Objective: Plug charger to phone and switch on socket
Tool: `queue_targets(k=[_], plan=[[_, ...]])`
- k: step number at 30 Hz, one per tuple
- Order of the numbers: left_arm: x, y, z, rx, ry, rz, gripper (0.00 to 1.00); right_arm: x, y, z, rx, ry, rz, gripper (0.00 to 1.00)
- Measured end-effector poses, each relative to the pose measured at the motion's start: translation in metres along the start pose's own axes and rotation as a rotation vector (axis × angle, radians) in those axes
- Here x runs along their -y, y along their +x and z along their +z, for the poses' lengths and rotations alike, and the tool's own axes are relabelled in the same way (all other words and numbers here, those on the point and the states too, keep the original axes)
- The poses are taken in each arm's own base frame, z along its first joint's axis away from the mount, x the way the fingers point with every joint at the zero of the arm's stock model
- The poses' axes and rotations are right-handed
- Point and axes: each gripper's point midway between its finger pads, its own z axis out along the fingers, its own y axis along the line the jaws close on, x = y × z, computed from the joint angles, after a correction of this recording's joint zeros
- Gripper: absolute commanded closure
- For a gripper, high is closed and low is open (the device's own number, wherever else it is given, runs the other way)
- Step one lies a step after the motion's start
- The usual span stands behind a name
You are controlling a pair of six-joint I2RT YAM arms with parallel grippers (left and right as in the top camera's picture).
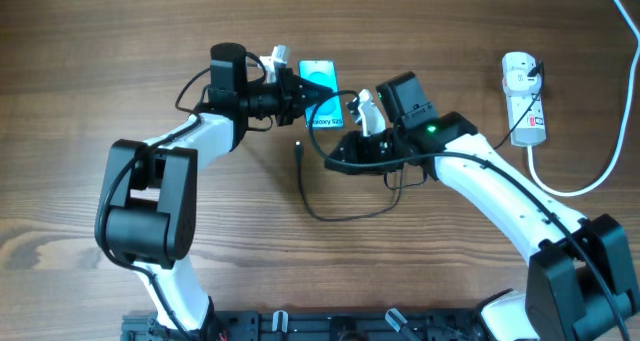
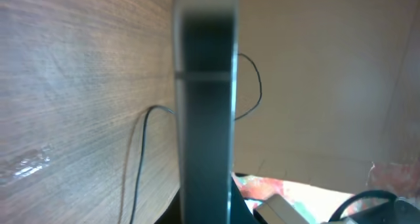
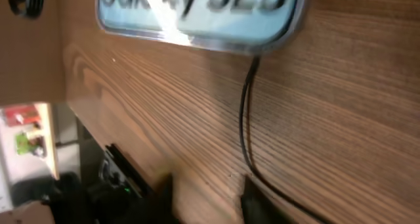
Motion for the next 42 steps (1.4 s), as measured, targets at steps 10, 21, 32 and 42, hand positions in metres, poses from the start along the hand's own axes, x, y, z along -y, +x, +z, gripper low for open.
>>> queue_targets(k=[10,21,32,42], plan=[[-0.015,-0.051,-0.063,0.182,-0.005,-0.039,0.96,-0.017,0.012,0.028,0.016,0.125,-0.207,0.00],[-0.019,-0.062,-0.081,0.226,-0.005,-0.049,0.96,-0.025,0.008,0.042,0.111,0.293,-0.403,0.05],[-0.021,-0.068,-0.091,0.252,-0.005,-0.055,0.96,-0.024,-0.011,0.082,0.011,0.490,-0.464,0.17],[-0.022,-0.069,-0.095,0.258,-0.002,-0.058,0.96,-0.023,-0.018,0.116,-0.038,0.585,-0.357,0.28]])
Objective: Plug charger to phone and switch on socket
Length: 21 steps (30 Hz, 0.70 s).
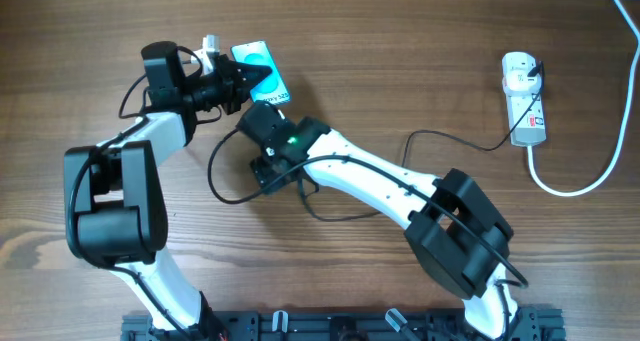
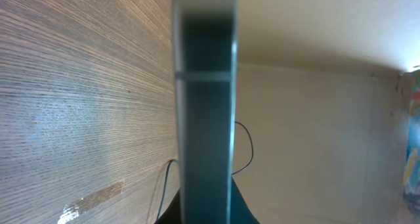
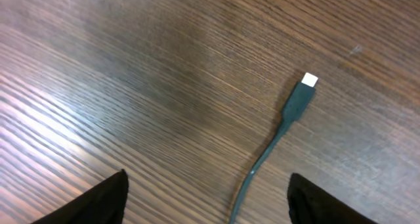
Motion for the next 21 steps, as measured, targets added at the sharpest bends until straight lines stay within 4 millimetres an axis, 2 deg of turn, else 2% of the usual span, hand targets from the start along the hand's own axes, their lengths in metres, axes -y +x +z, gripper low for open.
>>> queue_targets(k=[4,11,14,19,21], plan=[[0.000,-0.003,-0.003,0.007,0.002,-0.002,0.96,0.001,0.002,0.001,-0.008,0.015,0.075,0.33],[-0.001,-0.003,-0.004,0.007,0.002,-0.002,0.96,0.012,0.020,0.026,-0.079,0.083,0.144,0.36],[-0.001,-0.004,-0.006,0.011,0.003,-0.003,0.96,0.015,0.022,0.030,-0.089,0.098,0.150,0.36],[-0.002,-0.010,-0.014,0.026,0.007,-0.009,0.96,0.020,0.027,0.033,-0.103,0.126,0.167,0.46],[-0.002,-0.012,-0.016,0.029,0.010,-0.011,0.96,0.022,0.031,0.039,-0.120,0.140,0.167,0.46]])
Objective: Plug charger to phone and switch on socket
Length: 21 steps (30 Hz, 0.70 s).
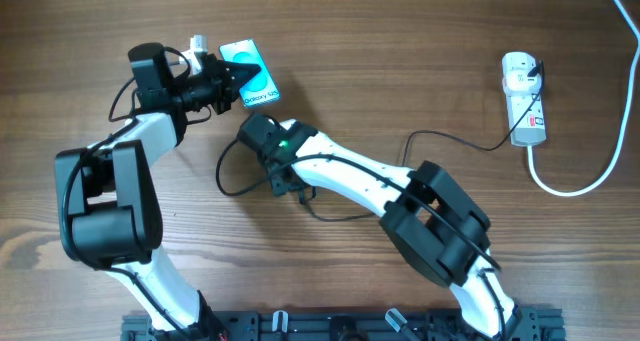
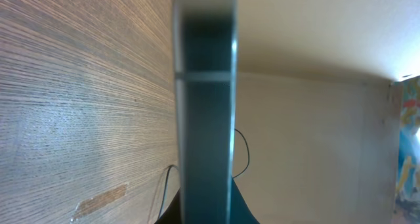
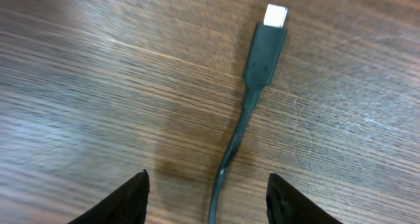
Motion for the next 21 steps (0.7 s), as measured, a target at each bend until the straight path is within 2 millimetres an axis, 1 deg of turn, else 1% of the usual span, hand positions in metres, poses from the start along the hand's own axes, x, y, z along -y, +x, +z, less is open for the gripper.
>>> queue_targets(k=[4,6,11,14,21], plan=[[0.0000,-0.0012,-0.0024,0.001,0.003,-0.001,0.96,0.0006,0.0009,0.0037,-0.007,0.008,0.007,0.54],[0.0002,-0.0009,-0.0025,-0.001,0.004,-0.001,0.96,0.0005,0.0006,0.0037,-0.006,0.008,0.015,0.63],[0.0003,-0.0007,-0.0026,-0.002,0.005,-0.001,0.96,0.0003,0.0011,0.0040,-0.009,0.007,0.037,0.80],[0.0003,-0.0007,-0.0026,-0.002,0.005,-0.001,0.96,-0.0020,0.0023,0.0040,-0.017,-0.006,0.058,0.95],[0.0003,-0.0007,-0.0026,-0.002,0.005,-0.001,0.96,-0.0045,0.0040,0.0039,-0.027,-0.020,0.067,0.96]])
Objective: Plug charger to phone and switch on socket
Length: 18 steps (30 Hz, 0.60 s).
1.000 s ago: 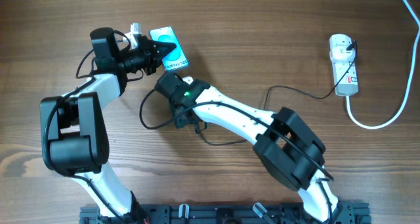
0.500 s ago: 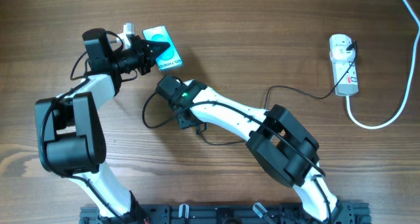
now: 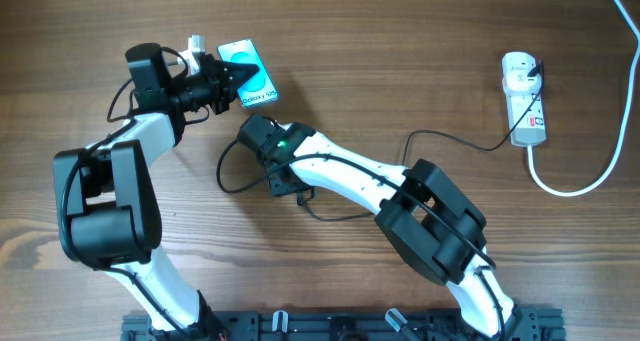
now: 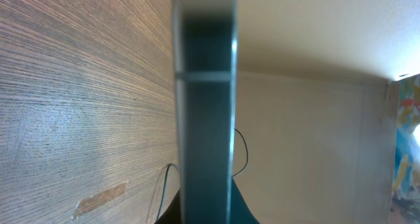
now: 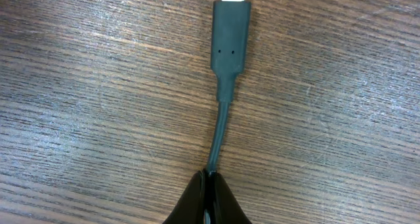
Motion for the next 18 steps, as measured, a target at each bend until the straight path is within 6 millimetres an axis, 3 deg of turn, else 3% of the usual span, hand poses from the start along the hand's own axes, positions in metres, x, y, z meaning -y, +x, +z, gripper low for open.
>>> queue_targets(k=[6,9,14,15,18], plan=[[0.001,0.002,0.000,-0.013,0.006,0.000,0.96,0.001,-0.001,-0.002,-0.032,-0.046,0.025,0.95],[0.001,0.003,0.000,-0.017,0.007,-0.002,0.96,0.003,-0.010,-0.018,-0.007,-0.082,0.020,0.95],[0.000,0.007,0.002,-0.033,0.003,-0.020,0.96,0.003,-0.032,-0.107,0.156,-0.192,-0.037,0.96],[0.000,0.009,0.003,-0.039,0.005,-0.018,0.96,0.005,-0.032,-0.144,0.213,-0.229,-0.060,0.95],[0.003,0.021,0.013,-0.081,0.010,-0.008,0.96,0.008,-0.027,-0.173,0.245,-0.257,-0.094,0.96]])
